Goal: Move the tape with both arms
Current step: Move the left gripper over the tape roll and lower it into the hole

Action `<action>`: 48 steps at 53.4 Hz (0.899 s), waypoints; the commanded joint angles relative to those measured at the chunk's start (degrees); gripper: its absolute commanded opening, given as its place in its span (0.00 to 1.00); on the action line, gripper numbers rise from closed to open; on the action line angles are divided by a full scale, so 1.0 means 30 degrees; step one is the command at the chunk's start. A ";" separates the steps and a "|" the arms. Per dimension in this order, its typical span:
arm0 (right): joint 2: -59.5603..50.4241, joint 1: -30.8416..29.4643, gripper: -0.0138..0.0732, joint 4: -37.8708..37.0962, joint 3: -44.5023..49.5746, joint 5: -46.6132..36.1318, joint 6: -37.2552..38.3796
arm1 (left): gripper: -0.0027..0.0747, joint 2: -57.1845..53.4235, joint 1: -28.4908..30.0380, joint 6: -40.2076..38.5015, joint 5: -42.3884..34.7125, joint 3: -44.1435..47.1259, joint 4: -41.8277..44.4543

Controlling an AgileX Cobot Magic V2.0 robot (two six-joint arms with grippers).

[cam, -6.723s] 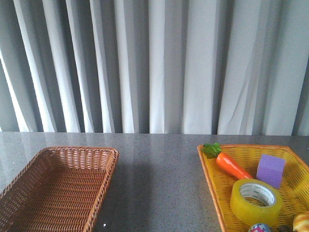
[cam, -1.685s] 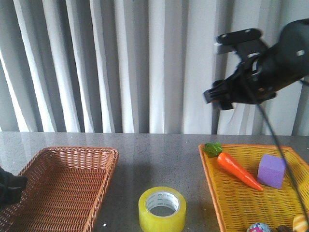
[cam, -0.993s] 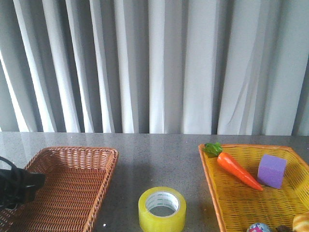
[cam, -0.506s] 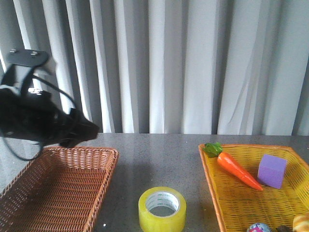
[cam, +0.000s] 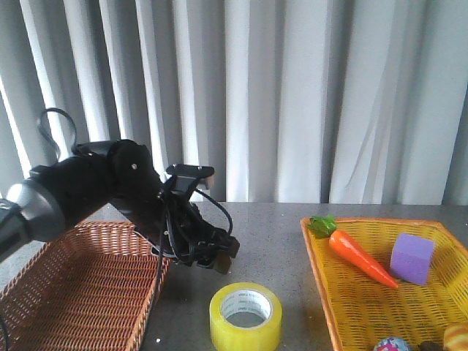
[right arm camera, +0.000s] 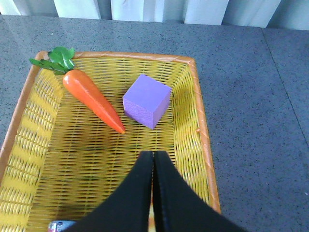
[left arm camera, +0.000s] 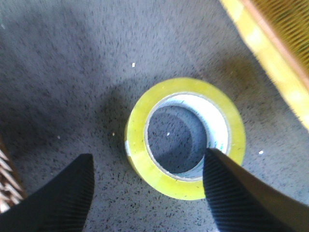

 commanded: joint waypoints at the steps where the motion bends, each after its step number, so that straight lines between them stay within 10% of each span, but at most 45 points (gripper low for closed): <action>1: -0.0533 -0.0084 0.15 -0.0145 -0.0499 -0.1080 -0.0055 | 0.63 -0.0152 -0.0249 -0.0347 -0.0106 -0.1282 -0.0262; 48: -0.0533 -0.0084 0.15 -0.0145 -0.0499 -0.1080 -0.0055 | 0.63 0.2451 -0.1131 -0.2692 0.0135 -0.2357 0.2573</action>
